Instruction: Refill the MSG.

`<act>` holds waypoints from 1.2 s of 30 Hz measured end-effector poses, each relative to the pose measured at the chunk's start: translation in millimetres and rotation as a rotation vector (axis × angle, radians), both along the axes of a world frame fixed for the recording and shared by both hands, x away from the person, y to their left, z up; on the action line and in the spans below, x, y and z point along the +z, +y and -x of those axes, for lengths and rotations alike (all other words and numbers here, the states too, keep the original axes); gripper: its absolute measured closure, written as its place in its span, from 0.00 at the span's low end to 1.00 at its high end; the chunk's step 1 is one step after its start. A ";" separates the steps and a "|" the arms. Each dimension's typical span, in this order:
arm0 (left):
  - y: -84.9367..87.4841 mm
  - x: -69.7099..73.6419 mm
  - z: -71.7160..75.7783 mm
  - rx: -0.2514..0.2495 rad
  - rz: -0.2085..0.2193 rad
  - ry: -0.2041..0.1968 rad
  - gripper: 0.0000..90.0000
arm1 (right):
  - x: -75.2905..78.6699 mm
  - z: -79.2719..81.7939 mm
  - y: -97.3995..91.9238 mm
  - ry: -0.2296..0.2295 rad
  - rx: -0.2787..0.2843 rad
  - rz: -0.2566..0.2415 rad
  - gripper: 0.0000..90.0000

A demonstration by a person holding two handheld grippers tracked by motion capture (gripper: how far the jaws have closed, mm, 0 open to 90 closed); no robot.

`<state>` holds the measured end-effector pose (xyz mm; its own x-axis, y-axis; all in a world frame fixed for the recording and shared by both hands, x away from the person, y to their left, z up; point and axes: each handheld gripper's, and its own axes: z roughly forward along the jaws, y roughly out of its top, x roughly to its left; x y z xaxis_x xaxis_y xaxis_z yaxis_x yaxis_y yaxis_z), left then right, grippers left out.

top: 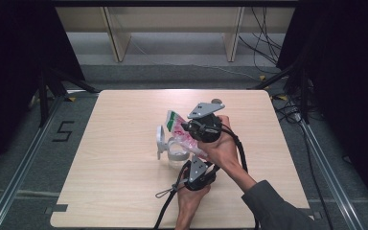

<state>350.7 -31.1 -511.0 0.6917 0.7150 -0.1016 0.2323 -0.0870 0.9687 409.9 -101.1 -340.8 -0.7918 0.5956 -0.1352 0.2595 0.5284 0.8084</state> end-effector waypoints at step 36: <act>-2.1 2.5 2.1 -0.009 0.024 -0.025 0.81 | 2.2 2.2 8.1 -0.026 -0.001 0.017 1.00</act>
